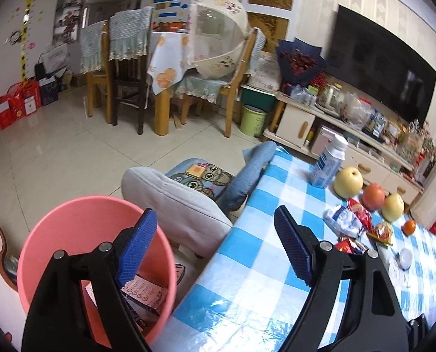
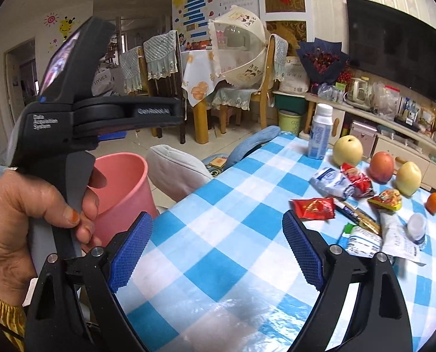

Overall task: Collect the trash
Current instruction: 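Return both open tools over the table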

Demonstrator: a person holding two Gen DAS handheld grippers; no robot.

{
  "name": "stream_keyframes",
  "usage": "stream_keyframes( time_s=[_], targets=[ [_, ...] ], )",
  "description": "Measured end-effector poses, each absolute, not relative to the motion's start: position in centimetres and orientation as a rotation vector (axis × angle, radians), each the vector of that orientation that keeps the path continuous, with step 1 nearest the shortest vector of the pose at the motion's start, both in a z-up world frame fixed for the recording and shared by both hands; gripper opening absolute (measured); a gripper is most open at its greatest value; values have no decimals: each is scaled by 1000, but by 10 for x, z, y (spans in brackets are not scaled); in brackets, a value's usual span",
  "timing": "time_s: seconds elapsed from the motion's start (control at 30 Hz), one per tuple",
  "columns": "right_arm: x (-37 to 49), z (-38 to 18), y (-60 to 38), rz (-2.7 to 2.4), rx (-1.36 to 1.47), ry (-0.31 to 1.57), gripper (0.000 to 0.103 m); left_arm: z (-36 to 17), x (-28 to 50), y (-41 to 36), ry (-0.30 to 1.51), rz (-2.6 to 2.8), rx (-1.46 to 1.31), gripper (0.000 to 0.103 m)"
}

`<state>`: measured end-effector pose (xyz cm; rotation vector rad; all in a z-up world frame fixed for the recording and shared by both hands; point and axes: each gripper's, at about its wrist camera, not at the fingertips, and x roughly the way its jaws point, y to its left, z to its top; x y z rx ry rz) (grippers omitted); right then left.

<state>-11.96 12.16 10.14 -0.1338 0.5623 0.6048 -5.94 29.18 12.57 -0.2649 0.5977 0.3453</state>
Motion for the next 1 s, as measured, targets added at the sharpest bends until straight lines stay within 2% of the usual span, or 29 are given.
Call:
stream_keyframes(
  time_s=[1.0],
  targets=[
    [-104, 105, 0, 462, -42, 540, 91, 101, -21, 210, 650, 180, -116, 83]
  ],
)
